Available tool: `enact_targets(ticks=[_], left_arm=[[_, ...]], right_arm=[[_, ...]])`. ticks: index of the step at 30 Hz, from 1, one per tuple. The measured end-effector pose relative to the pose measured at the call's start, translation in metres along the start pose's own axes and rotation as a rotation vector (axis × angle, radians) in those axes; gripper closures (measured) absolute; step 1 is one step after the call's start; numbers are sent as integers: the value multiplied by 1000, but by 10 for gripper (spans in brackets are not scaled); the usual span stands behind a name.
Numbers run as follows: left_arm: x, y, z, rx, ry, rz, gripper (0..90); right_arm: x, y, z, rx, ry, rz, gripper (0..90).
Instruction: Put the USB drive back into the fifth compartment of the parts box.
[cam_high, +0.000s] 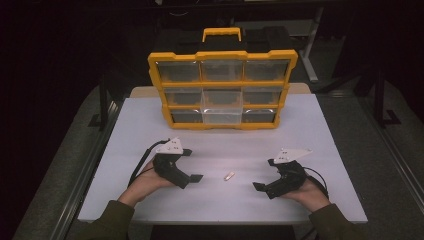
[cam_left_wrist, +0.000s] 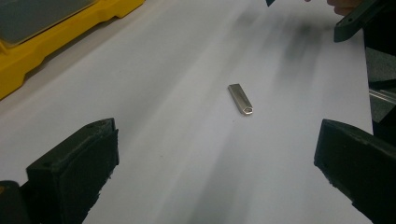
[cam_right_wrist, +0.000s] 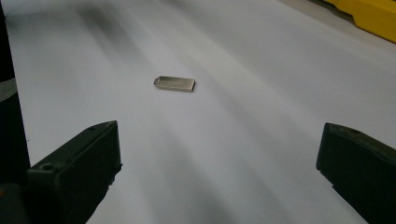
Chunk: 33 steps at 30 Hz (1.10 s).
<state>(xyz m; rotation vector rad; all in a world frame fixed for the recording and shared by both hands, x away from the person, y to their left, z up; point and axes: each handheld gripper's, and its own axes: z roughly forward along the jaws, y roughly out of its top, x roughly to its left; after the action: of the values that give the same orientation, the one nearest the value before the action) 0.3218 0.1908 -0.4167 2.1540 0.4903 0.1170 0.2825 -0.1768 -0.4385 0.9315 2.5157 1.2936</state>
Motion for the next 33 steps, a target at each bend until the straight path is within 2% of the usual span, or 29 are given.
enact_targets(ticks=[33], left_arm=[[-2,20,13,-18,-20,16,0]], right_arm=[[1,0,1,1,7,-4,0]])
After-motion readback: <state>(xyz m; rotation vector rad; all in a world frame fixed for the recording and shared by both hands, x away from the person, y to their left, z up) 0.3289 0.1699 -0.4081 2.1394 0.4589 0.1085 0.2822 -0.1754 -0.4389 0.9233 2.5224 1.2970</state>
